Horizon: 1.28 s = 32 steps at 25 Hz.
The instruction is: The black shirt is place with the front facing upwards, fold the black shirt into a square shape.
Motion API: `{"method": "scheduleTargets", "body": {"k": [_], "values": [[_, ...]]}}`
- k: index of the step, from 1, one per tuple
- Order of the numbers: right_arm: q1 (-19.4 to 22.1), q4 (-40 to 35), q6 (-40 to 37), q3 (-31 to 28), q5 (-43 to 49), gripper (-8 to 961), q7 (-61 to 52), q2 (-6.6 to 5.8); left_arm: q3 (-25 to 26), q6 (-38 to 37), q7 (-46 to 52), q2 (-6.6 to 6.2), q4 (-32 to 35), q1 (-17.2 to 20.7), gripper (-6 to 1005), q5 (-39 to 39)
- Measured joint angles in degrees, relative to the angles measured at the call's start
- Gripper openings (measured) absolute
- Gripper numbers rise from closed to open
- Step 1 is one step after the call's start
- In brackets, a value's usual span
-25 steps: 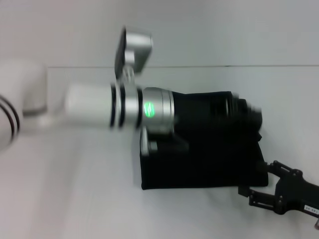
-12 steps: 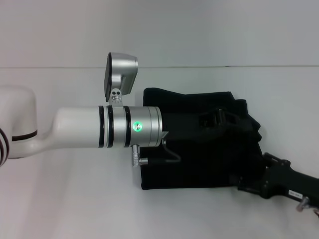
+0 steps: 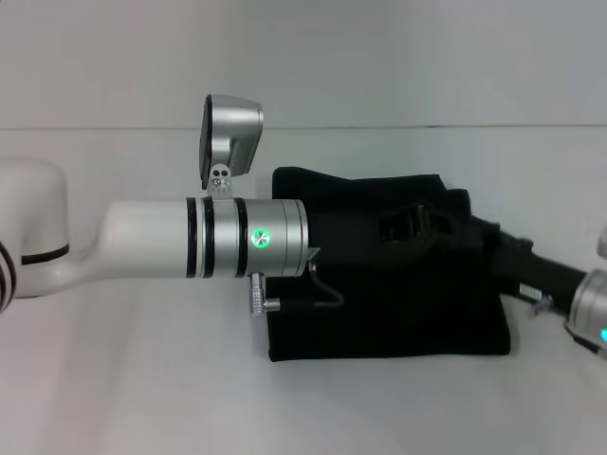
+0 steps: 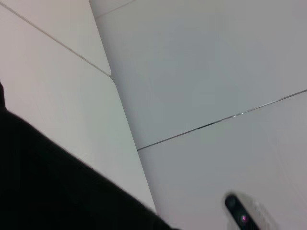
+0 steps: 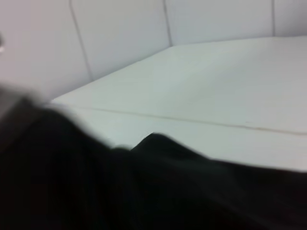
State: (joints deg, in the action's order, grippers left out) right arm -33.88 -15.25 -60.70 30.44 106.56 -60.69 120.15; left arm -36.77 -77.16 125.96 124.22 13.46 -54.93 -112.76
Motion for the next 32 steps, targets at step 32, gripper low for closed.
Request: {"method": "scheduleTargets", "body": {"k": [32], "values": [[-6.9,-3.1,20.9,1.2,-7.1,949,4.2,-0.2,0.0,13.5,-9.0,0.57,-9.9,-4.2,30,0.2]]}}
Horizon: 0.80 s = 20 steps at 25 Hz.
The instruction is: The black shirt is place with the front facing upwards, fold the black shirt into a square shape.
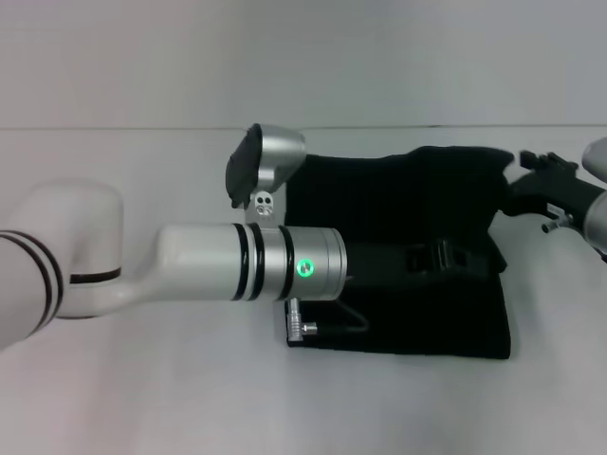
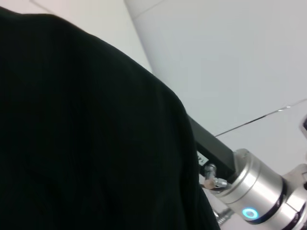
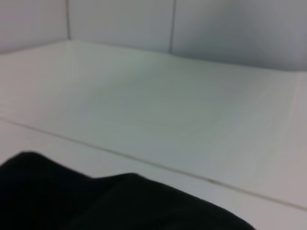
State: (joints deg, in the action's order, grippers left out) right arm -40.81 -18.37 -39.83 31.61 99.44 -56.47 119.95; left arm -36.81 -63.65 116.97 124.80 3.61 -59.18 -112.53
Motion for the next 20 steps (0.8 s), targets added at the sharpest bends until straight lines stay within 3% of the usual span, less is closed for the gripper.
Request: {"method": "scheduleTargets", "body": {"k": [8,13,20], "values": [[2.2,0.0,2.3,0.2,-0.1,950,0.0,-0.14,1.3,1.7,-4.0,0.0,-2.9,-0.9,29,1.4],[3.7,-0.3,0.7,0.6,0.3,950,0.0,-0.31,1.3,-1.7,-3.5,0.0,-2.5,-1.0,128,1.4],[7.5,-2.1,-2.1,0.6,0.0,949,-0.4,-0.43,1.4,-9.1,-1.6,-0.18,-0.3,-0.7,344,1.4]]}}
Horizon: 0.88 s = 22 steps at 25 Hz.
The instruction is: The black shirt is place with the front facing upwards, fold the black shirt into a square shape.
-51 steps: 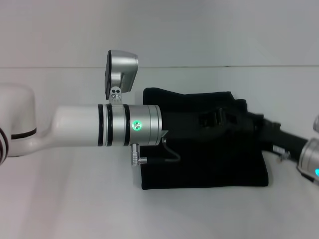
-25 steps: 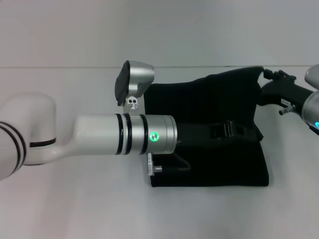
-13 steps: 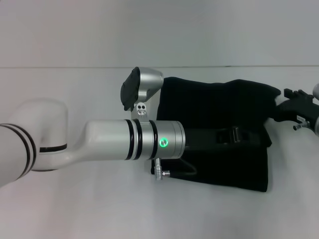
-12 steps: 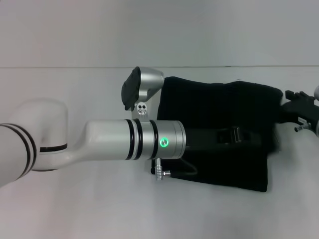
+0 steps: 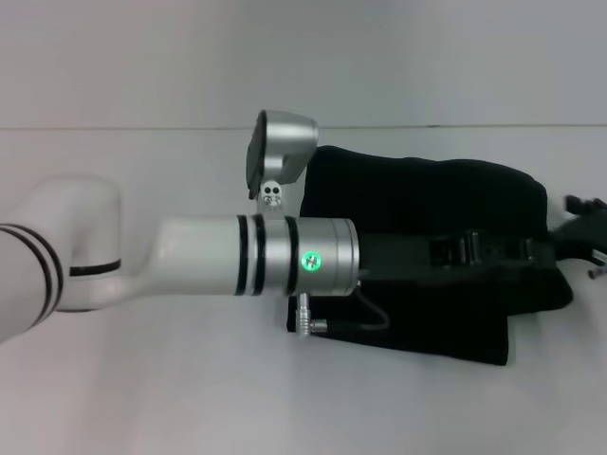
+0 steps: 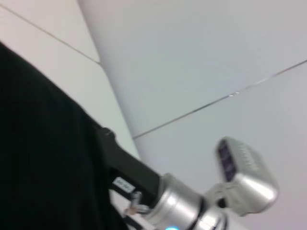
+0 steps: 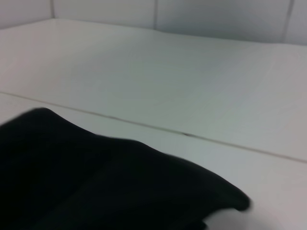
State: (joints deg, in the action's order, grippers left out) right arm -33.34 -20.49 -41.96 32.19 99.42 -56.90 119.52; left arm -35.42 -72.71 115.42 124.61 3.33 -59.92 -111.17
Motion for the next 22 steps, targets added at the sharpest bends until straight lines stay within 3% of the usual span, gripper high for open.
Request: {"method": "scheduleTargets", "body": {"k": [6,9,11,16,22], "values": [[4.4,-0.9,-2.1,-9.5,-1.3,949,-0.8,0.0,-0.4,-7.0,2.4,-0.41,6.3,3.6,615,-0.1],[7.0,-1.5,-9.1,-14.3,-2.6,949,-5.6,-0.67,-0.6,-10.5,2.2,-0.61,11.6,6.7,701,-0.6],[8.2,-1.9,-14.6,-14.3,-2.1,949,-11.7,-1.62,-1.1,-12.6,0.7,-0.79,16.0,9.9,758,-0.9],[8.2,-5.1,-26.3,-9.8,6.2,950,-34.9,-5.7,-1.4,-15.0,-9.8,-1.97,23.9,18.5,857,-0.7],[1.9,-7.6,-36.4,-4.0,19.5,950,-64.0,-12.18,-1.4,-16.2,-21.8,-3.96,25.0,24.3,881,-0.6]]}}
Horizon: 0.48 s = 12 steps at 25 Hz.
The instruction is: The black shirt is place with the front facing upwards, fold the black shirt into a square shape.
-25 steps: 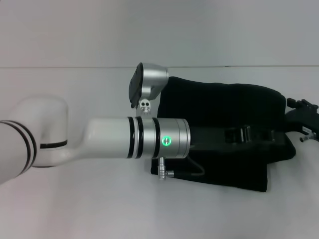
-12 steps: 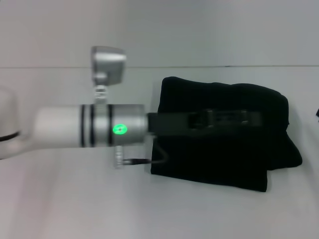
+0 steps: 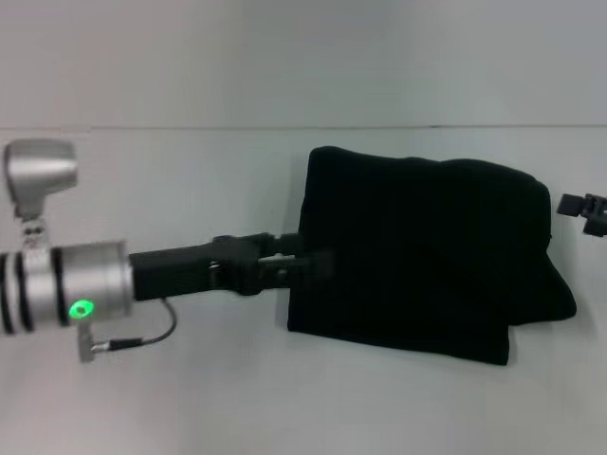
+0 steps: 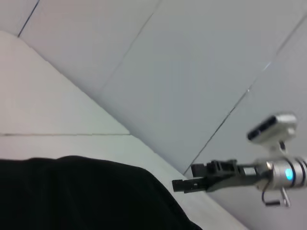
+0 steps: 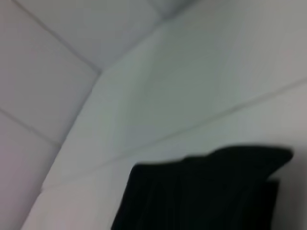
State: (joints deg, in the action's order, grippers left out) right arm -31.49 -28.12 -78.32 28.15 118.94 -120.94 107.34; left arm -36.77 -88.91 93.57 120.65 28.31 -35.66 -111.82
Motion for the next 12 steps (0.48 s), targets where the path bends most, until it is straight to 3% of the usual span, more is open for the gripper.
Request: {"method": "scheduleTargets", "body": {"k": [5,12], "values": [[-4.9,-0.2,-4.1,1.2,7.6,950,-12.9,-2.3,0.2,-3.6,-8.1,-1.07,0.3,2.8,877,0.1],[-8.8,-1.7,-7.6,3.5,15.2,942,-22.7,-2.69,0.7,-5.2,-15.6,-2.96,0.2,5.9,875,0.2]]}}
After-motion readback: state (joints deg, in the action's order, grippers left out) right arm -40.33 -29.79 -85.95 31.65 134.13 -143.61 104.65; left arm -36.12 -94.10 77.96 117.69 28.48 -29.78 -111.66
